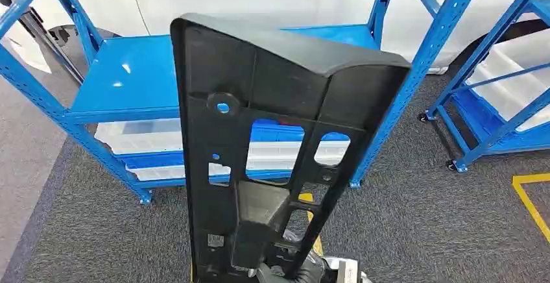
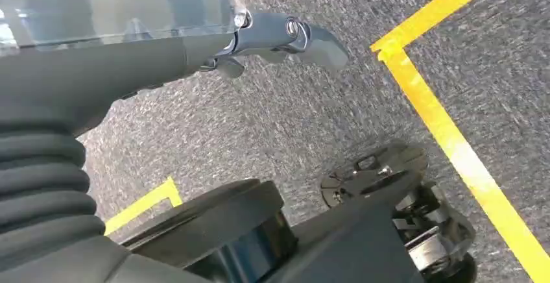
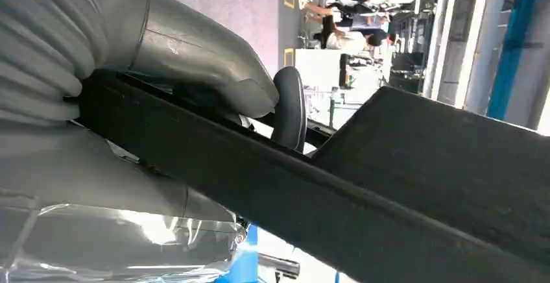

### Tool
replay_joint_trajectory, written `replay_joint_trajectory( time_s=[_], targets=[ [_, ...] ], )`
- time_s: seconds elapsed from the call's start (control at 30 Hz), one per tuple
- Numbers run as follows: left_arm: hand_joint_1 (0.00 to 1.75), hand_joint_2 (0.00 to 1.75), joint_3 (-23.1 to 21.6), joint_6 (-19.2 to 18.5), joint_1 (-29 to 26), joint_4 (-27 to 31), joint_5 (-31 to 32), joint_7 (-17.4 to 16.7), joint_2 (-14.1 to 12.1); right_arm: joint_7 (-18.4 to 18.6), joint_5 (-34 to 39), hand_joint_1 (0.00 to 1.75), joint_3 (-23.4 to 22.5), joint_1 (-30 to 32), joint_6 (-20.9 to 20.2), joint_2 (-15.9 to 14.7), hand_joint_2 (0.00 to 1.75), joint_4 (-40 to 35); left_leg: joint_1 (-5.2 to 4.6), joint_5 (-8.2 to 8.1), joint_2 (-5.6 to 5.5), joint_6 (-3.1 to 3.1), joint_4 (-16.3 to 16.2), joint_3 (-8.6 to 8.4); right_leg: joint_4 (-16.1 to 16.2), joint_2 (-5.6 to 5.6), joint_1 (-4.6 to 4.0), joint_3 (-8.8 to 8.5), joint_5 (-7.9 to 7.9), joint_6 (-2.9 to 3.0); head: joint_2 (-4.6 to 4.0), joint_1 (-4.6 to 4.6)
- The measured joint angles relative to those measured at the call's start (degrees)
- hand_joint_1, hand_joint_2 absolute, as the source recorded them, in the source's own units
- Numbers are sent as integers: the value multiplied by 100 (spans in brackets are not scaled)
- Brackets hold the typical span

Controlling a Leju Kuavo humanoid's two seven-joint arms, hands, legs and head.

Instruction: Take the parts from the cabinet and place them on the table.

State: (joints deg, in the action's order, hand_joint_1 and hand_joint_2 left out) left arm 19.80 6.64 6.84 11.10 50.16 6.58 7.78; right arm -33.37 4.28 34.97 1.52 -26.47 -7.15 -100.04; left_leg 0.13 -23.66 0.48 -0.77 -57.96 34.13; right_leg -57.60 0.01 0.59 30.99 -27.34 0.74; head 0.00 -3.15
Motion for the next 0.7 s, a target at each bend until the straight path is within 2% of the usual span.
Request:
replay_joint_trajectory(
  time_s=[0.03,0.07,0.1,0.13,0.17,0.2,0.23,0.3,0.33,0.37,0.47,0.5,0.53,0.57,0.6,0.63,0.67,0.7],
  targets=[
    [0,175,-2,5,2,0,24,-2,-11,-20,13,169,-2,9,13,0,175,2,28,-125,-7,-21,-90,58,13,-14,15,11,48,37,0,0],
    [0,175,-4,5,1,0,42,-4,-13,-42,24,169,-15,19,46,-2,175,4,26,-389,-10,-45,-347,166,13,-15,16,59,85,82,0,0],
    [0,175,-11,5,-1,0,59,-7,-20,-50,35,169,-24,41,81,-2,175,9,41,-727,-11,-71,-839,345,10,-18,12,120,125,88,0,0],
    [0,175,-20,-2,-3,0,94,-15,-29,-53,44,169,-37,67,92,-7,175,13,47,-973,-11,-91,-1298,503,9,-20,4,172,158,91,0,0],
    [0,175,-35,-15,-5,0,105,-26,-31,-53,53,169,-52,86,94,-9,175,26,48,-1133,-11,-102,-1669,615,2,-20,-1,230,194,90,0,0],
    [0,175,-55,-41,-9,0,127,-46,-35,-53,55,169,-63,106,109,-11,175,42,48,-1151,-11,-108,-1795,607,-6,-19,-3,284,232,81,0,0],
    [0,175,-79,-85,-7,0,162,-81,-42,-53,55,169,-79,127,123,-11,175,46,48,-1040,-11,-99,-1588,433,-14,-19,-3,330,266,71,0,0],
    [0,175,-129,-153,10,0,212,-136,-55,-53,55,169,-111,146,171,-9,175,46,47,-659,-11,-58,-598,-220,-31,-11,-3,382,310,39,0,0],
    [0,175,-144,-170,32,2,219,-151,-62,-50,55,169,-131,149,184,0,175,44,46,-527,-16,-21,-38,-580,-48,-11,-3,394,332,16,0,0],
    [0,175,-149,-197,64,7,232,-166,-70,-48,57,169,-155,154,184,4,175,44,14,-608,-24,5,121,-626,-60,-14,-37,416,356,-22,0,0],
    [0,175,-201,-247,85,18,258,-203,-88,-40,57,169,-210,176,177,17,175,42,-17,-513,-32,87,88,-559,-34,-17,-11,419,442,-131,0,0],
    [0,175,-214,-245,87,18,258,-216,-92,-40,57,169,-234,188,166,20,175,37,7,-458,-28,140,124,-544,-29,-13,-34,426,472,-174,0,0],
    [0,175,-232,-234,111,18,256,-227,-90,-40,57,169,-267,198,162,22,175,35,34,-391,2,180,149,-538,-103,0,0,462,372,-197,0,0],
    [0,175,-245,-232,138,20,256,-232,-90,-37,57,169,-297,201,155,35,175,33,31,-353,5,229,149,-488,-313,-3,5,564,136,-214,0,0],
    [0,175,-254,-229,158,24,256,-236,-90,-29,57,169,-321,201,145,37,175,33,28,-316,6,243,142,-432,-683,0,10,712,-135,-233,0,0],
    [0,175,-260,-229,170,26,256,-238,-90,-22,57,169,-341,203,142,44,175,33,18,-273,6,251,136,-364,-1256,-1,16,929,-446,-260,0,0],
    [0,175,-267,-227,169,26,256,-238,-92,-22,57,169,-354,209,142,48,175,33,10,-239,6,248,127,-306,-1683,-1,17,1078,-632,-273,0,0],
    [0,175,-271,-218,167,26,256,-240,-99,-20,57,169,-373,221,132,50,175,33,2,-207,8,245,113,-250,-1906,-3,17,1119,-686,-276,0,0]
  ],
)
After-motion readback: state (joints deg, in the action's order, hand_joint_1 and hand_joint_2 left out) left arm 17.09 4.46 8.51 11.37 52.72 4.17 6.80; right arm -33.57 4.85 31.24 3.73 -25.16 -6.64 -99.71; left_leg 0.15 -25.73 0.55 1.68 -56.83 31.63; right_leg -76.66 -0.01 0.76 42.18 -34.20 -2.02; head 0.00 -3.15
